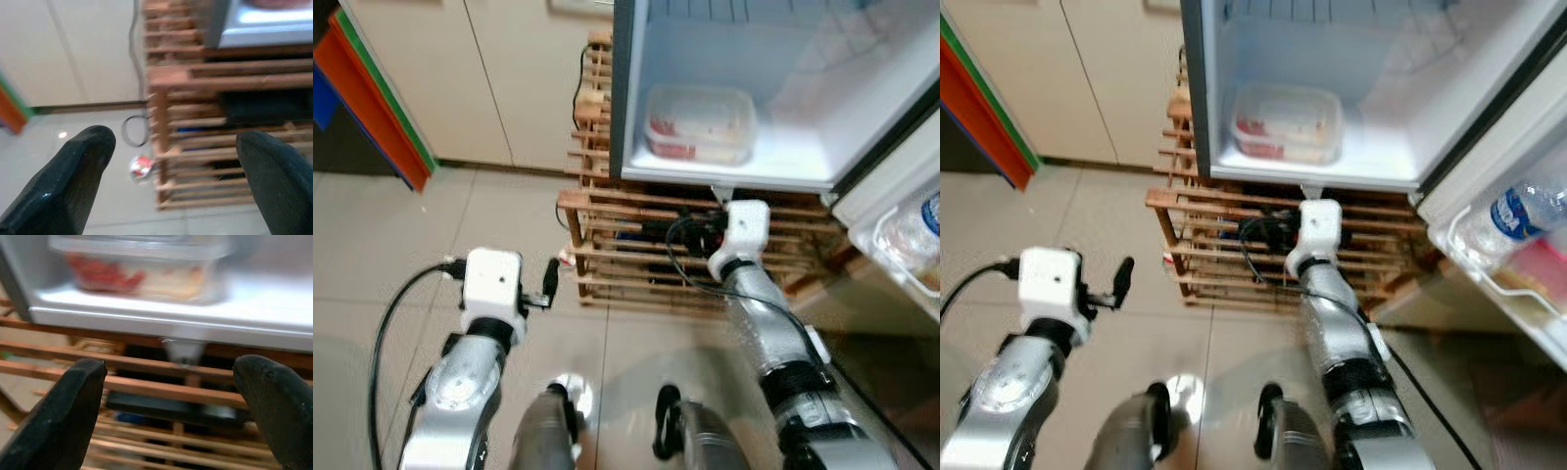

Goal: Restocking fridge

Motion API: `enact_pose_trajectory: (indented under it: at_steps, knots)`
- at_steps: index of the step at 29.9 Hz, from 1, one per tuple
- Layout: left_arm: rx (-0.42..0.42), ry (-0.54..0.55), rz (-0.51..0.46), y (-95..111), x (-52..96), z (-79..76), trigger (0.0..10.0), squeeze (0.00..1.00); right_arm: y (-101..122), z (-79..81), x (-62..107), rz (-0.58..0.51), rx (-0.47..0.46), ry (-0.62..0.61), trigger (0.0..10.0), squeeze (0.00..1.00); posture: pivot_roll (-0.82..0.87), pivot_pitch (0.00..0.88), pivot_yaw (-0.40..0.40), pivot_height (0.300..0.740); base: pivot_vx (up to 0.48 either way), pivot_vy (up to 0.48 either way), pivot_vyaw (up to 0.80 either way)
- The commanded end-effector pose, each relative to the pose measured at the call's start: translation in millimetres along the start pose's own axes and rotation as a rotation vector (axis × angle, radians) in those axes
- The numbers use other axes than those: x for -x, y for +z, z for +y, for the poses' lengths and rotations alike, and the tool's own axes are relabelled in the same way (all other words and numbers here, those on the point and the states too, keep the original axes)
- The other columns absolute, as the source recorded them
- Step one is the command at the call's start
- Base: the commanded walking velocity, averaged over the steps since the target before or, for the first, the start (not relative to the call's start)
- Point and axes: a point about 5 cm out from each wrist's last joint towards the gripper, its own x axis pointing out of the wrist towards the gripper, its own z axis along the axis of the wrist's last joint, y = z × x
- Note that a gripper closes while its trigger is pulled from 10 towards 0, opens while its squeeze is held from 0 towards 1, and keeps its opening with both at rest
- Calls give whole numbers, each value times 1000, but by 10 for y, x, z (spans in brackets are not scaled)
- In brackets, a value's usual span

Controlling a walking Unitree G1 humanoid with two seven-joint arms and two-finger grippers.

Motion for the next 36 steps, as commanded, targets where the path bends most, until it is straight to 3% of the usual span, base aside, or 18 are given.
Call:
enact_pose_trajectory:
  at_steps: [1, 4, 8, 11, 13, 22, 36]
  knots:
    - [13, -27, -11, -20, -63, -69, 10000, 0, 51, -45, 120, -7, 14, -2, 10000, 0, 58, 75, -90, 740, 0, 0, 0]
    - [35, -79, -28, -16, -182, -145, 10000, 0, -20, -173, 372, 21, 36, -44, 10000, 0, 7, 17, -58, 740, 0, 0, 0]
    - [-1, -135, -44, -15, -306, -213, 10000, 0, -106, -301, 517, 63, 28, -112, 10000, 0, -26, 0, -19, 740, 0, 0, 0]
    - [-14, -153, -56, 6, -369, -232, 10000, 0, -115, -327, 526, 73, 5, -141, 10000, 0, -29, 0, -8, 740, 0, 0, 0]
    - [-5, -146, -84, 75, -461, -219, 10000, 0, -75, -294, 444, 74, -12, -135, 10000, 0, 1, 0, -4, 740, 0, 0, 0]
    - [86, -81, -148, 165, -455, -202, 10000, 0, -38, -218, 330, 72, -16, -92, 10000, 0, 19, 0, -61, 740, 0, 352, 0]
    - [91, -68, -181, 165, -533, -210, 10000, 0, -17, -334, 383, 66, 4, -119, 10000, 0, -30, 0, -46, 740, 0, 480, 0]
